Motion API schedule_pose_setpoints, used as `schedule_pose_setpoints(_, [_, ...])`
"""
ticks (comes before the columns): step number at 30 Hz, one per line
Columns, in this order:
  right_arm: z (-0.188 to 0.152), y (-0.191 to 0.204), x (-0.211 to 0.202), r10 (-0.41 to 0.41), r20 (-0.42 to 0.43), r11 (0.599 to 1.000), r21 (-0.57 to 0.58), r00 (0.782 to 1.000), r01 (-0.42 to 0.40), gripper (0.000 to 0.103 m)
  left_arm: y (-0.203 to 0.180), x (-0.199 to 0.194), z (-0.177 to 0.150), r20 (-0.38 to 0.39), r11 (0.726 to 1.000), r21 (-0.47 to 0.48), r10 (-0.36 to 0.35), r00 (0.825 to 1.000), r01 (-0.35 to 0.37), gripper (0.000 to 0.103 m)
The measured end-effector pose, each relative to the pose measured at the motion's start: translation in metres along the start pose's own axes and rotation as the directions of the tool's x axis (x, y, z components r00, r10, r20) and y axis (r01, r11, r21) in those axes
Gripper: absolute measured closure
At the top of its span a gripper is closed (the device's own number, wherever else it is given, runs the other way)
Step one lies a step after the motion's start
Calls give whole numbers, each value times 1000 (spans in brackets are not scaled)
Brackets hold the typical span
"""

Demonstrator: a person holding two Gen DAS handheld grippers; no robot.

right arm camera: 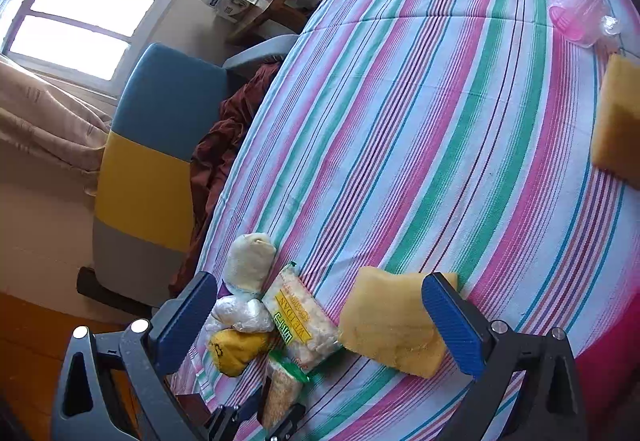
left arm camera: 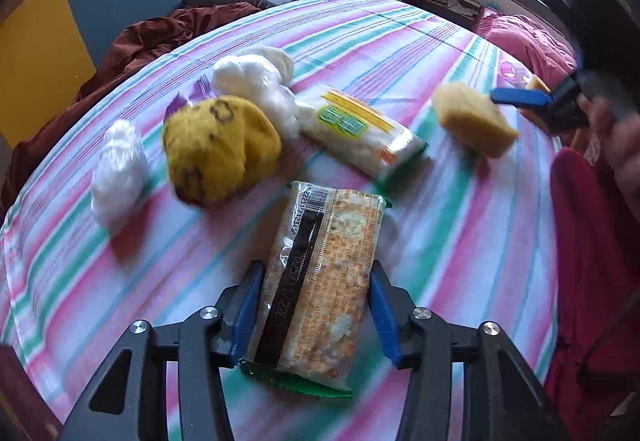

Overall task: Organize objects
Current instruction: 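Grasp cracker packet with left tool, then lift cracker packet with left tool while right tool grasps second yellow sponge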

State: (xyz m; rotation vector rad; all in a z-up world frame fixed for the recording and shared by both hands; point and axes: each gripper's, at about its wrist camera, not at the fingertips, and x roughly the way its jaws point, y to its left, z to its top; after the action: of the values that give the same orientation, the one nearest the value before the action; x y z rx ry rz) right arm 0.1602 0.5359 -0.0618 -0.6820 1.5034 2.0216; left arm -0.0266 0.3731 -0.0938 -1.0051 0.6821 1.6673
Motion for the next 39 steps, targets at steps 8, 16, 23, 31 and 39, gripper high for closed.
schedule_pose_setpoints(8, [3,0,-2,-117,37,993,-16,992,118,0,-18,-30,-52,84,989,-148,40,996,-28,53])
schedule_pose_setpoints(16, [-7,6,27,-221,-86,970,-124,971,210,0,-15,-38,-68,124,977,-213,55,991,-28,52])
schedule_pose_setpoints(23, [-11,7,41,-292,-130,948,-169,947,269,0,-11,-37,-71,151,967,-254,30,988,9,52])
schedule_pose_setpoints(31, [-25,20,55,-438,-116,861,-340,891,379,30,-9,-37,-73,172,960,-277,14,985,35,52])
schedule_pose_setpoints(39, [-27,22,56,-471,-91,829,-386,877,405,33,-11,-36,-73,175,964,-265,25,984,23,50])
